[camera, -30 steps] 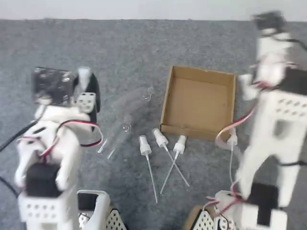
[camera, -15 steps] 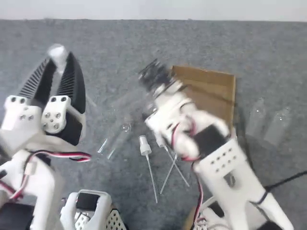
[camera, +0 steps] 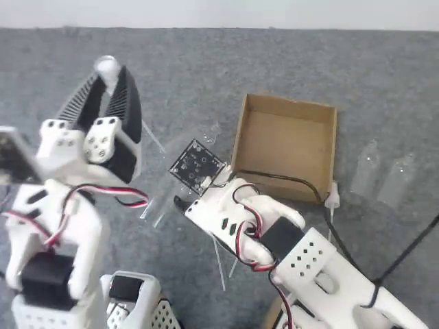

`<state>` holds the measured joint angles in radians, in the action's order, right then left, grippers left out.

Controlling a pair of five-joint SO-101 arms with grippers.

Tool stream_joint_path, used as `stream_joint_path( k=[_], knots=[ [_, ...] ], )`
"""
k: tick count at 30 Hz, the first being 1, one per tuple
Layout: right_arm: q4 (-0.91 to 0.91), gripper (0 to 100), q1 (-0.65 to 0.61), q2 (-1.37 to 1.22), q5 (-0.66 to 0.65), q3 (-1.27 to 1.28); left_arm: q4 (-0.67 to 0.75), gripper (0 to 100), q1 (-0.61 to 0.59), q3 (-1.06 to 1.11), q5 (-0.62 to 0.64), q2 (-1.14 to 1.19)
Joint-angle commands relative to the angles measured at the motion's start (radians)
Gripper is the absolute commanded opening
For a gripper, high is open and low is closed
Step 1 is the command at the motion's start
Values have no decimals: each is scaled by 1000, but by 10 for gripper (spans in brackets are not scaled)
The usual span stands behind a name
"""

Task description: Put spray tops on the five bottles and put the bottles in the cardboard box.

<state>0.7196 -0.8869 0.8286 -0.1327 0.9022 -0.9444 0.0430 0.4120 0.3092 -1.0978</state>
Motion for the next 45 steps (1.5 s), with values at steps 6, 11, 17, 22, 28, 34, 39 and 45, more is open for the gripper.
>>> stream_joint_path(
  k=[6,11,17,22,28,34,39,45],
  knots=[
    [-197,6,-7,50,3,72,-23,12,5,25,32,-17],
    [-203,6,-7,48,8,72,-77,12,5,27,32,-17],
    [-197,6,-7,47,9,72,-86,12,6,31,34,-17],
    [-193,6,-7,54,8,75,-120,12,28,64,34,-17],
    [-163,6,-7,58,5,74,-38,12,32,219,31,-17],
    [-295,6,38,58,14,74,-28,12,32,302,29,-17],
    [-371,6,71,56,146,74,-35,13,63,326,-117,-18],
    [-375,6,74,54,161,74,-35,122,109,325,-140,-18]
  ],
)
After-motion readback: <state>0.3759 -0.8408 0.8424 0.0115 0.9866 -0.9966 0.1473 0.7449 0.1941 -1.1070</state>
